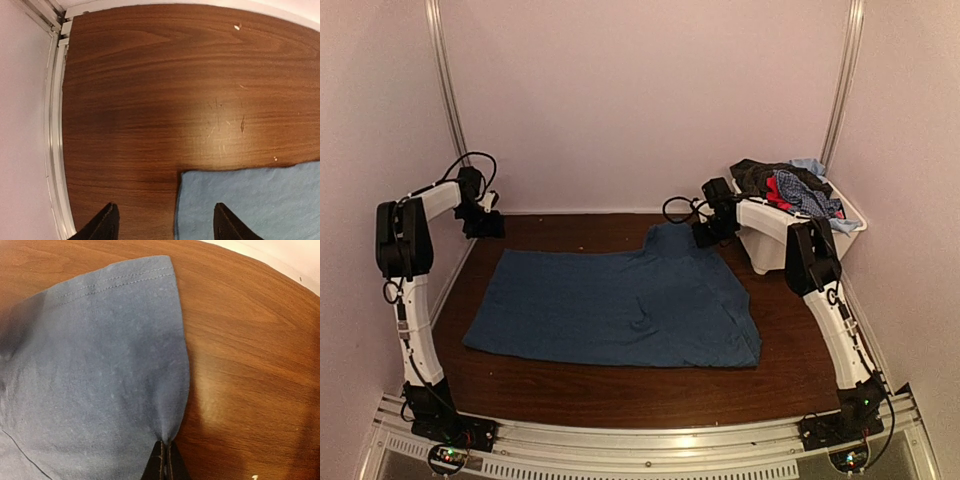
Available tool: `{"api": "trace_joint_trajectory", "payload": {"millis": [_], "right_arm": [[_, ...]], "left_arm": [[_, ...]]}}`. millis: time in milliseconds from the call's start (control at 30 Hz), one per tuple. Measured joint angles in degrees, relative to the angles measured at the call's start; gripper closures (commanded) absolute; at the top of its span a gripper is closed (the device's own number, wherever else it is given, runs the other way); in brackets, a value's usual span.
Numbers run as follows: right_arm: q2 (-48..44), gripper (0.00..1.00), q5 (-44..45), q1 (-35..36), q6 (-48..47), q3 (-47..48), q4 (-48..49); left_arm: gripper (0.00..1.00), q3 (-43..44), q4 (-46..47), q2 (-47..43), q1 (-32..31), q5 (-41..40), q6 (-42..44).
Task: Fold and stack the mixed laundry pile
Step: Move the right arm to the center of the board with the 1/3-folded T-shirt.
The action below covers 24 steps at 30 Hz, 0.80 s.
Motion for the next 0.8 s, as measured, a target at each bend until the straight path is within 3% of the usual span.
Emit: {"api": "trace_joint_trajectory", "payload": {"millis": [300,567,800], "right_arm": [[0.0,1.0,-2.69,-2.64,0.72,-0.02,0.02],[0.0,1.0,-3.37,-2.49,1.22,-0.02,0.02],[0.0,1.0,-3.56,-2.49,1.66,-0.02,0.02]], "left_arm": [[0.38,-2.97,0.59,1.77,1.36,3.54,10.64],[0.39,-3.54,5.6,5.75,1.36,15.19,13.57],[0.44,-0.52,7.28,8.57,1.29,16.79,13.7]]}}
